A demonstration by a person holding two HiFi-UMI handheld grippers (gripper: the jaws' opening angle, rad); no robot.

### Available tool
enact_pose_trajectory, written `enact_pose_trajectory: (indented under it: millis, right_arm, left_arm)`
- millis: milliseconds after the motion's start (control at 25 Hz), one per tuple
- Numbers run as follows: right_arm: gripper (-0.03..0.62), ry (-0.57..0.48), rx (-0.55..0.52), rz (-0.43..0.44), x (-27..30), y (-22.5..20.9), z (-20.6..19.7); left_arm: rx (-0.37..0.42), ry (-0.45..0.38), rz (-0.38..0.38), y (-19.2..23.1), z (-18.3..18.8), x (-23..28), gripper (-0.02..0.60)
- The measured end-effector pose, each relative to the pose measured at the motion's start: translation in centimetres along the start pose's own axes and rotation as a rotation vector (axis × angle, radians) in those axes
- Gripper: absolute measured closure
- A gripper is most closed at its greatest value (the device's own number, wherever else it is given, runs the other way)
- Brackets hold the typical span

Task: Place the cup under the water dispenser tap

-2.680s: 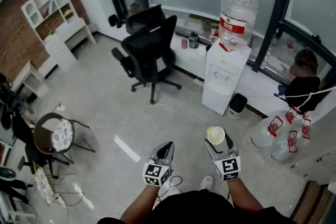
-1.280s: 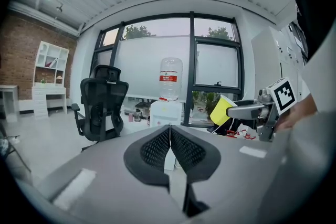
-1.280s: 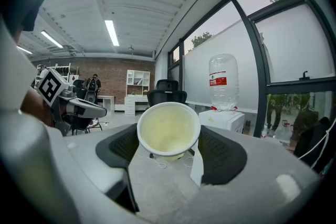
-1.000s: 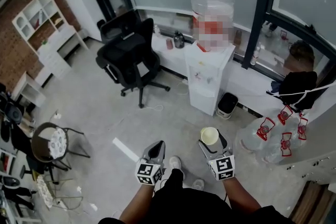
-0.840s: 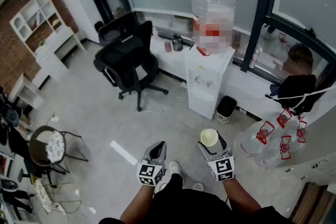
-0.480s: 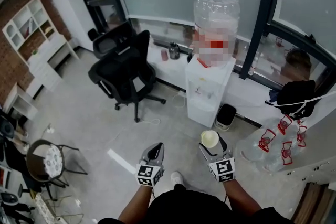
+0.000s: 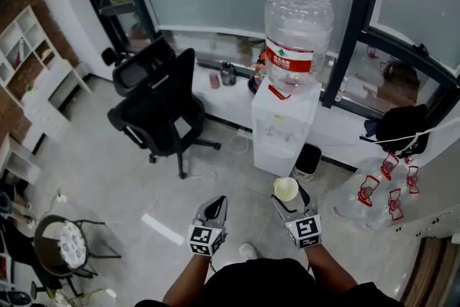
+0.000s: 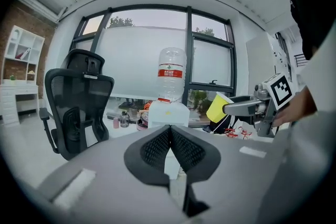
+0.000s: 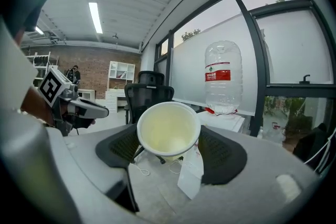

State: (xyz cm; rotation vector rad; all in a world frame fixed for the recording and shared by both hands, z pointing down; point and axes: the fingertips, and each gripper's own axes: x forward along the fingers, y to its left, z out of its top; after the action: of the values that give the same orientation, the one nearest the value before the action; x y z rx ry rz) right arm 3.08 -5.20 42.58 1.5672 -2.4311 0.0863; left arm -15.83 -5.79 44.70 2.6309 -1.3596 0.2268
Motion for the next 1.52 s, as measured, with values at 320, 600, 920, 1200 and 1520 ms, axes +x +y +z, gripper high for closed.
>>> enact_pose_trajectory:
  millis: [320, 600, 920, 1200, 1520]
  right_arm:
    - [0.243, 0.020, 0.025, -0.055, 1.9, 0.0, -0.5]
    - [0.243, 0.067, 0.034, -0.081, 3.7, -1.7, -2.2]
    - [0.243, 0.099, 0.075, -0.076, 8.3, -4.9, -4.0]
    - [0.243, 0.166, 0.099, -0.065, 12.3, -6.9, -7.1]
    - [0.243, 0.232, 0.126, -0.068, 15.9, -8.9, -12.0]
  left_arm:
    - [-0.009, 0.001, -0.074, 0.9, -0.4, 2.2, 0.566]
    - [-0.024, 0.027, -0.111, 1.2, -1.5, 4.9, 0.566]
    - [-0.010, 0.075, -0.125, 2.6, -1.7, 9.5, 0.566]
    - [0.015, 0.130, -0.162, 2.8, -2.4, 14.0, 0.566]
    - [0.011, 0.177, -0.159, 4.4, -5.2, 18.4, 0.566]
